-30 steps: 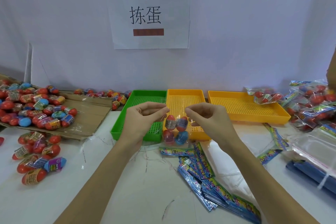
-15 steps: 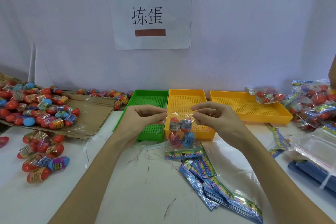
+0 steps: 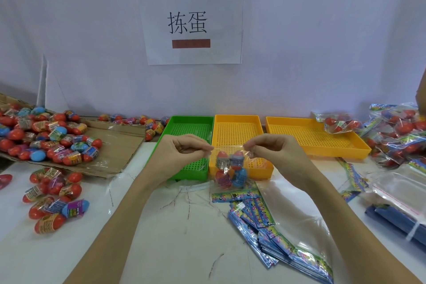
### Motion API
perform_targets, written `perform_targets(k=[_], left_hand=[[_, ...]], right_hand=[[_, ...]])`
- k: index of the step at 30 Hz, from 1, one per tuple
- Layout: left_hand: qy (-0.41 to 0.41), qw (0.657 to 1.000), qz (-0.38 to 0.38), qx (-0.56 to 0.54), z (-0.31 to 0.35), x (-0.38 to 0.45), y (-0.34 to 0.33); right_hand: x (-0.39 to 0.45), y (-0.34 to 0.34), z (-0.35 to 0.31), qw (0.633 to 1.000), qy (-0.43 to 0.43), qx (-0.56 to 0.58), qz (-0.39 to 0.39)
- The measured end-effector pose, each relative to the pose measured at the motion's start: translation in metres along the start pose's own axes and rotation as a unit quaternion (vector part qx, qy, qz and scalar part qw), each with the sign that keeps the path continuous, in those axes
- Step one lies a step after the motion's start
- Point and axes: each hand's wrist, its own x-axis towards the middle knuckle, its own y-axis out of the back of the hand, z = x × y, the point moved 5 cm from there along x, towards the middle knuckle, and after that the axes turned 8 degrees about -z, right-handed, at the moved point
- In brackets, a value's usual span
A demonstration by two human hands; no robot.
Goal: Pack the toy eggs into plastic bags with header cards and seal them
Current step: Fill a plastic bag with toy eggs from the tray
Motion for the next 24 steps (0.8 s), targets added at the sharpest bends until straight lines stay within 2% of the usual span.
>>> perform_targets(k=[5, 9, 12, 16, 24], left_hand=[[0.014, 1.0, 0.001, -0.004, 0.0, 0.0, 0.0], [0.005, 1.0, 0.026, -0.001, -0.003, 0.002, -0.004], [0.017, 0.999, 0.03, -0.019, -0.006, 0.002, -0.003], [0.033, 0.999, 0.0, -0.032, -0.005, 0.002, -0.006], [0.056, 0.998, -0.018, 0.019, 0.012, 0.004, -0.036]], right_hand=[[0.002, -0.001, 0.001, 0.998, -0.005, 0.052, 0.024], [0.0, -0.005, 0.0, 1.0, 0.006, -0.006, 0.015], [0.0, -0.006, 0.0, 1.0, 0.005, 0.011, 0.015], [0.001, -0.008, -0.002, 0.999, 0.014, 0.012, 0.035], [0.001, -0.036, -0.013, 0.996, 0.071, 0.027, -0.038]])
